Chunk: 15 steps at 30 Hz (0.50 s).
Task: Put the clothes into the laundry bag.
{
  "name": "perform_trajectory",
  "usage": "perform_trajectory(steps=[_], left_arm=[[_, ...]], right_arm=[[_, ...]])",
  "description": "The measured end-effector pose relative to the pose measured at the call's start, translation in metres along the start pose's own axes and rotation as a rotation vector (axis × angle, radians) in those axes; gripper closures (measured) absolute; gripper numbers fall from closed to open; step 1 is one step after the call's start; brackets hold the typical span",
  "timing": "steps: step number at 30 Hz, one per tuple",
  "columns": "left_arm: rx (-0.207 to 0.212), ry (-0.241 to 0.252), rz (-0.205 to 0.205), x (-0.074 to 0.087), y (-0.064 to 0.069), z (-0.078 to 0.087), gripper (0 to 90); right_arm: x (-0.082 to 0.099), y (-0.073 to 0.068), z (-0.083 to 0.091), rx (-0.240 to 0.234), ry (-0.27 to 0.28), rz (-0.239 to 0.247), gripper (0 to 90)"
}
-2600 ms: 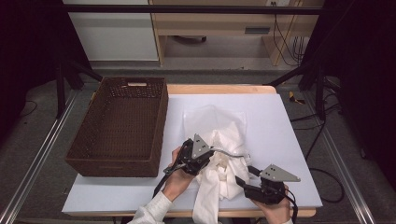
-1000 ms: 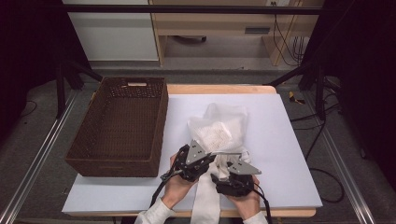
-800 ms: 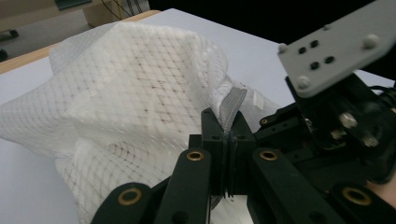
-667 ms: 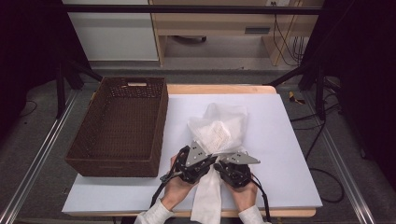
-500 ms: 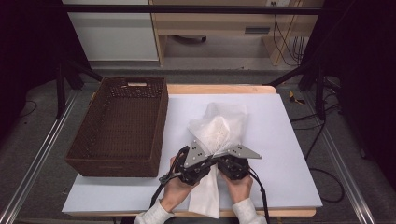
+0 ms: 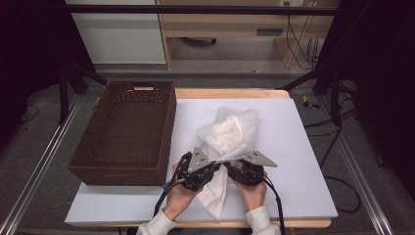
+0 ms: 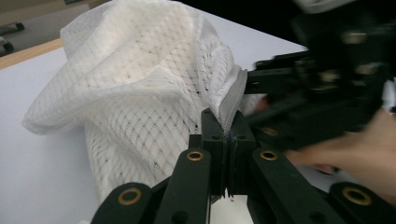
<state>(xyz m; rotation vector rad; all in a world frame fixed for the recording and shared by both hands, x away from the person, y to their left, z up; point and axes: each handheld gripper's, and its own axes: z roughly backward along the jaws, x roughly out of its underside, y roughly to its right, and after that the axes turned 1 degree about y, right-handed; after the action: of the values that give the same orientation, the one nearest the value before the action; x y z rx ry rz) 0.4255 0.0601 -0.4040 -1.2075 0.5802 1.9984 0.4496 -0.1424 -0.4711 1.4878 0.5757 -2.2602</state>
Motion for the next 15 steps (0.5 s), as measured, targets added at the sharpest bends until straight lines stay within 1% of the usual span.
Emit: perform_trajectory(steps=[1, 2, 3, 5, 6, 8, 9, 10, 11, 12, 13, 14, 15], left_arm=[[-0.001, -0.001, -0.003, 0.0, 0.0, -0.002, 87.5], [0.0, 0.0, 0.001, 0.001, 0.001, -0.003, 87.5], [-0.003, 0.005, -0.002, 0.001, 0.001, -0.004, 87.4], [0.002, 0.008, -0.004, 0.0, 0.003, -0.005, 87.4], [0.001, 0.013, -0.008, 0.0, 0.004, -0.005, 87.4], [0.003, 0.018, -0.01, 0.0, 0.005, -0.005, 87.4], [0.003, 0.022, -0.011, 0.0, 0.006, -0.004, 87.4], [0.004, 0.022, -0.01, 0.0, 0.006, -0.004, 87.4], [0.006, 0.023, -0.008, 0.0, 0.006, -0.004, 87.4], [0.004, 0.023, -0.012, 0.0, 0.006, -0.003, 87.4], [0.005, 0.024, -0.011, 0.0, 0.006, -0.002, 87.4], [0.009, 0.028, -0.01, 0.0, 0.006, -0.002, 87.5], [0.006, 0.03, -0.013, 0.0, 0.007, -0.001, 87.5]], right_arm=[[0.0, -0.001, 0.007, -0.008, -0.015, 0.021, 38.1], [0.001, -0.003, 0.015, -0.022, -0.024, 0.047, 31.7], [0.002, -0.004, 0.019, -0.031, -0.027, 0.057, 29.9], [0.007, -0.008, 0.025, -0.05, -0.058, 0.065, 27.8], [0.011, -0.01, 0.025, -0.064, -0.068, 0.068, 27.9], [0.017, -0.014, 0.017, -0.073, -0.123, 0.073, 28.3], [0.018, -0.016, 0.011, -0.055, -0.145, 0.083, 30.6], [0.018, -0.017, 0.005, -0.029, -0.172, 0.089, 34.9], [0.018, -0.017, -0.001, -0.006, -0.188, 0.084, 38.9], [0.017, -0.016, -0.007, 0.019, -0.201, 0.081, 48.7], [0.016, -0.014, -0.011, 0.03, -0.221, 0.072, 56.7], [0.014, -0.014, -0.014, 0.041, -0.226, 0.063, 67.9], [0.011, -0.012, -0.016, 0.04, -0.229, 0.062, 76.9]])
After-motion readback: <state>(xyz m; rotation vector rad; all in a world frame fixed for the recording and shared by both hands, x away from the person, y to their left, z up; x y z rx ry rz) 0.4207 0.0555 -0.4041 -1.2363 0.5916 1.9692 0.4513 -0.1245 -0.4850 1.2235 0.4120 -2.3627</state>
